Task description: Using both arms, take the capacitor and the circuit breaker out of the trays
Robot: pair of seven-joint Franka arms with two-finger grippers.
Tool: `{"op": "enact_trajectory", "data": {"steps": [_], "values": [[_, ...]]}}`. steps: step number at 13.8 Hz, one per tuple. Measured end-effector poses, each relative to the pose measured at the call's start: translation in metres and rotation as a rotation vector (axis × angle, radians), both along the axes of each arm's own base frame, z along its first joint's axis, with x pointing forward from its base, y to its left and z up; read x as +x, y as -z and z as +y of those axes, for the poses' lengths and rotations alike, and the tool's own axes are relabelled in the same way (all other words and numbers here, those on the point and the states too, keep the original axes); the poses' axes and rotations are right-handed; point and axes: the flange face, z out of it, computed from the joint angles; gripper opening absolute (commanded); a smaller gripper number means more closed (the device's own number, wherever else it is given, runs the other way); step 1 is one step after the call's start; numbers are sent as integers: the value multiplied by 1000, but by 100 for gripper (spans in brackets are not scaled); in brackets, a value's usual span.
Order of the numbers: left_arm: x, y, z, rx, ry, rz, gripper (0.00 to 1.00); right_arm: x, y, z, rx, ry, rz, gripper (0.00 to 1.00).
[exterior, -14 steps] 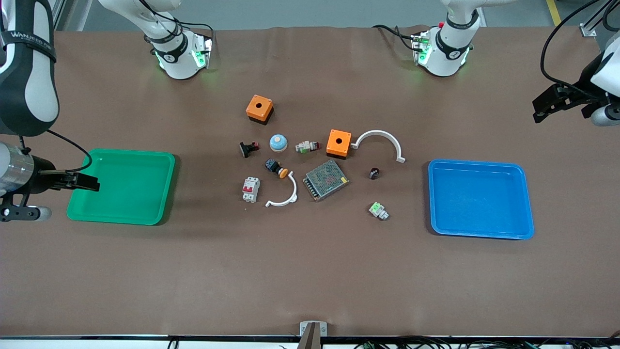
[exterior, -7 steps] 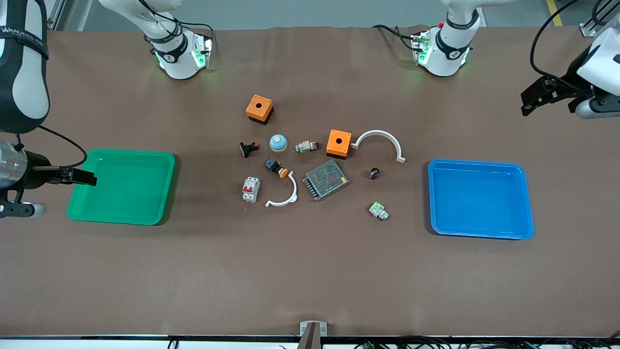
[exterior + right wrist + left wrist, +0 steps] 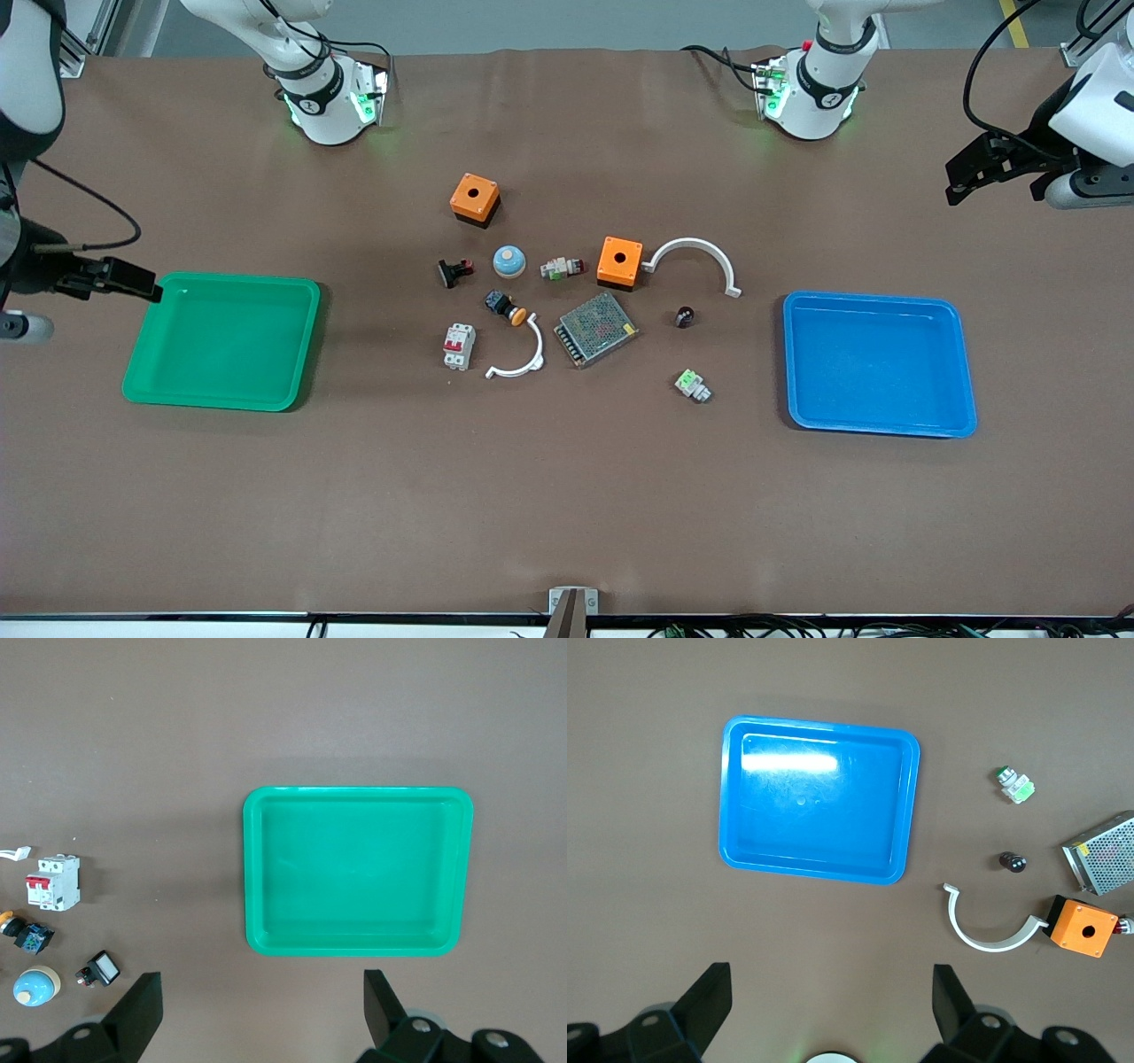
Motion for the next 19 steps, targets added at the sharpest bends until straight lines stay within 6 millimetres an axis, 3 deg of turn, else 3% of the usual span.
{"op": "enact_trajectory", "data": {"steps": [4, 12, 19], "values": [[0, 0, 0, 0, 0, 0, 100, -28, -9, 6, 4, -9, -22, 100], [0, 0, 0, -1, 0, -2, 100, -53, -41, 8, 5, -30, -76, 100], [2, -1, 0, -2, 15, -3, 100, -57, -32, 8, 6, -36, -64, 100]]}}
